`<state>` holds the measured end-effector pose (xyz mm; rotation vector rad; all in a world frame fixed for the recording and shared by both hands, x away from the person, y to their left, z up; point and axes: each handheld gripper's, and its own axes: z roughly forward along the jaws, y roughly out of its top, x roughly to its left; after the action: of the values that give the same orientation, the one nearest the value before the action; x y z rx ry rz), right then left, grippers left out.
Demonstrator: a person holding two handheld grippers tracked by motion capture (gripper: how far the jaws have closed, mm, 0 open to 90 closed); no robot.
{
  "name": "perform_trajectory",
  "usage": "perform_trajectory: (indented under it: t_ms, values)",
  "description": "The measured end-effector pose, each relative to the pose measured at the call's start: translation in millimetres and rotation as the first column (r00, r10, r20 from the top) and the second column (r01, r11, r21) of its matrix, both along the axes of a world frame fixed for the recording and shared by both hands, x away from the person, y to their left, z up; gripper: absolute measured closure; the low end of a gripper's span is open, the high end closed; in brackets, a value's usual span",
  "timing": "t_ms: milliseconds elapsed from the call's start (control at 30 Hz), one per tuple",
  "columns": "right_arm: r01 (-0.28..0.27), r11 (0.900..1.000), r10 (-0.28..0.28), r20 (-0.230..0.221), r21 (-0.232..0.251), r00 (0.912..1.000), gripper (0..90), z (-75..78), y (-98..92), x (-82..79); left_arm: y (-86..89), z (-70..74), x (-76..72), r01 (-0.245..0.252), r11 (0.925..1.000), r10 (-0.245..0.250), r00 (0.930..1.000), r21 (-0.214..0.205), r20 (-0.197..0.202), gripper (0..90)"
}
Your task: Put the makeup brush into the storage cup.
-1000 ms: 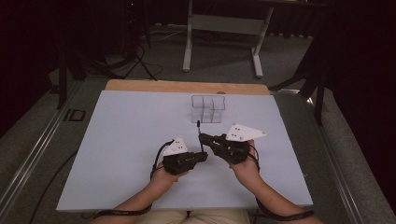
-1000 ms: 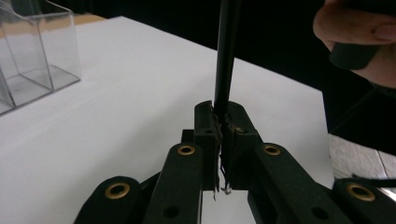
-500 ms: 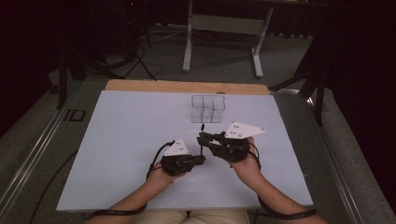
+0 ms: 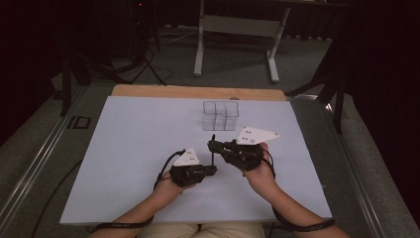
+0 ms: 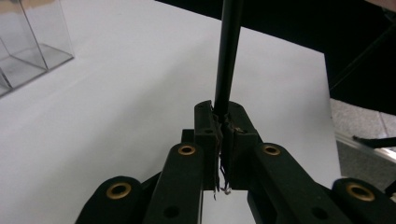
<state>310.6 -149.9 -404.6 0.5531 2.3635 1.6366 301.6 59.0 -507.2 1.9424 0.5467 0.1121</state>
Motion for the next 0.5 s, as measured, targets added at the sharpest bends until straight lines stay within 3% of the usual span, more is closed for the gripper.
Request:
perform_trajectory:
  t_ms: [67,267,333,500]
  values:
    - [-0.001,1.0,0.001,-0.003,0.001,1.0,85.8,0.6,0.4,0.6,0.9,1.1,1.0,-0.006,1.0,0.006,1.0,0.007,0.0,84.7]
    - [0.01,0.9999,-0.01,0.004,-0.004,0.9999,85.8,3.9,-0.8,4.8,4.7,6.0,1.6,-0.032,0.9985,0.032,0.9994,0.044,-0.009,68.1]
    - [0.009,1.0,-0.009,0.004,-0.002,1.0,85.8,5.0,-1.7,5.5,11.3,8.0,2.5,-0.042,0.9979,0.043,0.9989,0.05,-0.02,68.0]
    - [0.014,0.9999,-0.014,0.006,0.0,0.9999,85.8,6.4,-3.0,7.2,20.5,10.0,1.5,-0.045,0.9968,0.047,0.9986,0.066,-0.025,56.5]
